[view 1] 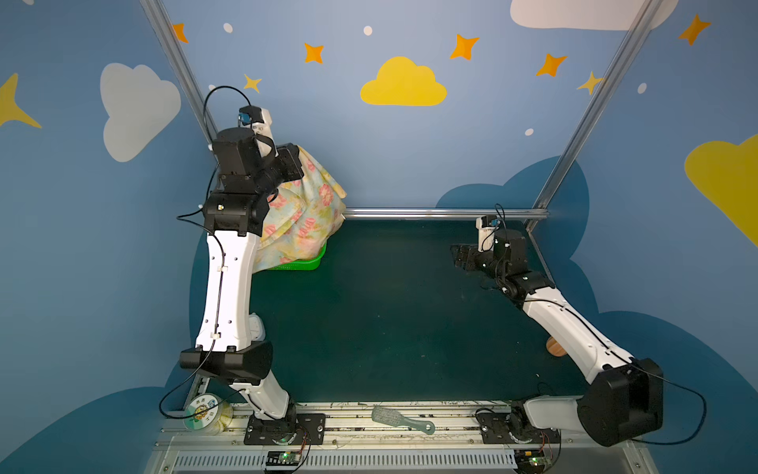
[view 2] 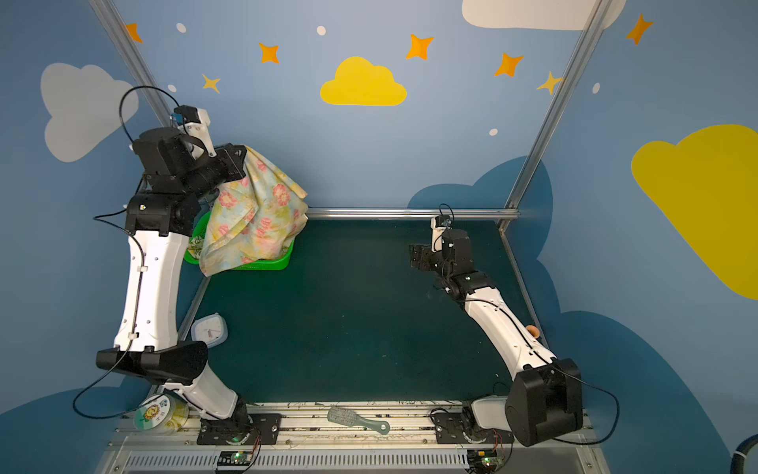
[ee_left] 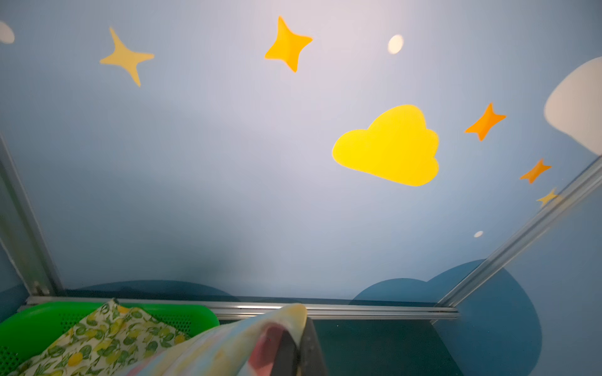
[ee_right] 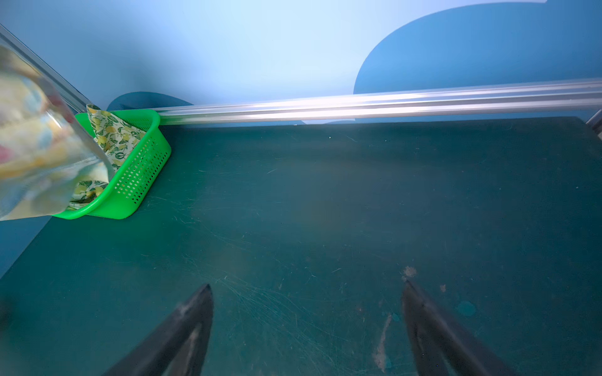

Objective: Fold and stack skirts
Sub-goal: Pick up the skirt from the basket, then place the skirt at the center of the table.

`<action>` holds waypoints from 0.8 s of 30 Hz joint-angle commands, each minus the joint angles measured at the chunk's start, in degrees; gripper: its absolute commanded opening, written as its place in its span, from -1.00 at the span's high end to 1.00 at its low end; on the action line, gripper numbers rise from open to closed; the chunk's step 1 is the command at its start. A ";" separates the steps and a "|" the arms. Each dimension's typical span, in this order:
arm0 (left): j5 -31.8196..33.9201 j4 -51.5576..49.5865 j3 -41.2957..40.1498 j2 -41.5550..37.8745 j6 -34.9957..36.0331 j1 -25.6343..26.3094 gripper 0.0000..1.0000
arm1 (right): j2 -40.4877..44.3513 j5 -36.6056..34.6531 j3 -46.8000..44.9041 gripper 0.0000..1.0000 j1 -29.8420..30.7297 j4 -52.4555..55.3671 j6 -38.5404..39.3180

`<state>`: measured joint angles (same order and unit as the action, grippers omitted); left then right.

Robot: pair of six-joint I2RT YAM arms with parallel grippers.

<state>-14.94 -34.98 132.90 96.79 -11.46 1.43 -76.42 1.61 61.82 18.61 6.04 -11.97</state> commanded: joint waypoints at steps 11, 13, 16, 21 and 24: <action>-12.52 2.79 4.98 -0.78 -5.24 7.03 0.91 | 8.13 1.39 -0.60 -0.78 0.37 2.05 -0.55; -14.24 3.46 3.50 -0.47 -6.63 8.84 0.91 | 9.39 1.30 -1.07 -0.78 0.33 3.01 -0.75; -15.86 5.95 -0.95 -0.55 -8.42 12.41 0.91 | 11.58 0.86 -2.09 -0.78 0.37 4.64 -1.36; -16.06 11.27 -9.03 -0.49 -8.93 18.78 0.91 | 15.72 0.59 -4.62 -0.78 0.37 6.34 -1.73; -16.07 12.74 -10.92 0.78 -8.93 20.96 0.91 | 17.64 0.50 -5.60 -0.77 0.42 7.93 -1.74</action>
<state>-29.69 -28.73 122.28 97.58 -19.84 20.86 -60.84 2.46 56.99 18.61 11.62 -13.17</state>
